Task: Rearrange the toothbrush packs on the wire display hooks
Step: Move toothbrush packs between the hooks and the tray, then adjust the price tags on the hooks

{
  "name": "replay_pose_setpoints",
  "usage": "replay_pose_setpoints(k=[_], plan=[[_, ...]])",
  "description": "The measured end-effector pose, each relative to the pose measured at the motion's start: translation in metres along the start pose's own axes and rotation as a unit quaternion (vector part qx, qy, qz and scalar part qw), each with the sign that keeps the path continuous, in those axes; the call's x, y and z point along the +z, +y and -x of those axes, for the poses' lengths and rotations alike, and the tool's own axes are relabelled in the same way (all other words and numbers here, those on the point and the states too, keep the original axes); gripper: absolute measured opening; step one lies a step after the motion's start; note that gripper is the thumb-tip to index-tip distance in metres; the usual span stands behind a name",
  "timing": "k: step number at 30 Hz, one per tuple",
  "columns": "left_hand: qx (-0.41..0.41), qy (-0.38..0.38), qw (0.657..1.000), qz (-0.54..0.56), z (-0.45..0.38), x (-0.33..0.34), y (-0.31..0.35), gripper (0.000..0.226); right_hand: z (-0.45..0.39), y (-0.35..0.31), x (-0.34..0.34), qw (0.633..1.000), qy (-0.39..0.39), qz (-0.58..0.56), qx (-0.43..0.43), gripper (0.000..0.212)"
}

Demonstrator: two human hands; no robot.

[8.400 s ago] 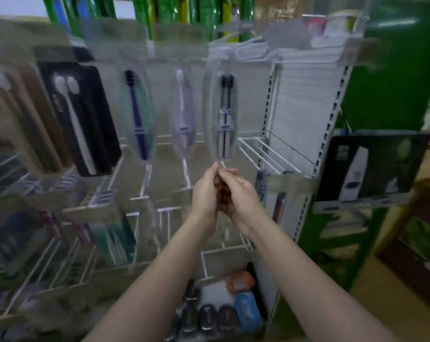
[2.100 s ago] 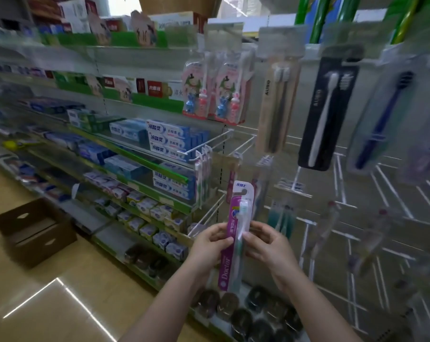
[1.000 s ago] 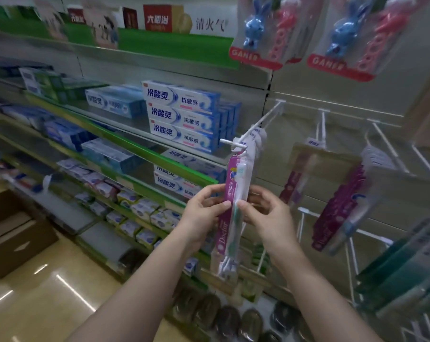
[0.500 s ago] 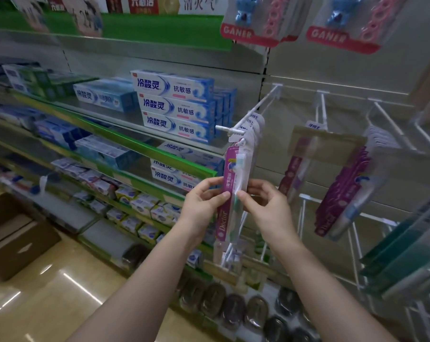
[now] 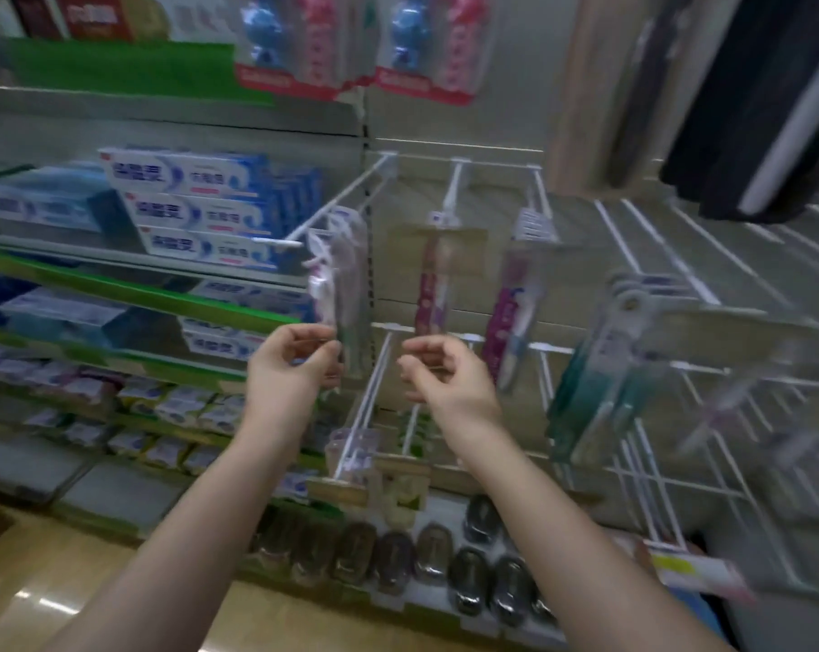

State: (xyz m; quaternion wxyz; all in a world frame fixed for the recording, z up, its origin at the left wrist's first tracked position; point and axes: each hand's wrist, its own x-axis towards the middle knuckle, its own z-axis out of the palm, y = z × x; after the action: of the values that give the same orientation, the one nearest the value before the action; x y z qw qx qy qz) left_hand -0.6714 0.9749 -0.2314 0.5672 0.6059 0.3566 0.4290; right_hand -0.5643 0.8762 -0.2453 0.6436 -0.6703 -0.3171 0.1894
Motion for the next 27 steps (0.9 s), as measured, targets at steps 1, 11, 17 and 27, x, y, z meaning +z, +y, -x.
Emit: replay_pose_setpoints(k=[1, 11, 17, 27], plan=[[-0.002, -0.018, 1.000, 0.000, 0.006, 0.006, 0.001, 0.011, 0.004, -0.003, -0.008, 1.000, 0.005, 0.001, 0.008, 0.021], [-0.031, -0.157, 0.987, -0.009, 0.102, 0.110, 0.004, 0.017, 0.071, 0.011, -0.126, 0.999, 0.039, 0.017, 0.000, 0.014], [-0.074, -0.201, 0.977, 0.006, 0.190, 0.201, -0.014, 0.014, 0.124, 0.047, -0.236, 0.998, 0.059, 0.008, 0.020, 0.011], [-0.133, -0.242, 0.960, 0.046, 0.331, 0.363, -0.066, 0.013, 0.195, 0.113, -0.424, 0.993, 0.094, 0.009, 0.070, 0.009]])
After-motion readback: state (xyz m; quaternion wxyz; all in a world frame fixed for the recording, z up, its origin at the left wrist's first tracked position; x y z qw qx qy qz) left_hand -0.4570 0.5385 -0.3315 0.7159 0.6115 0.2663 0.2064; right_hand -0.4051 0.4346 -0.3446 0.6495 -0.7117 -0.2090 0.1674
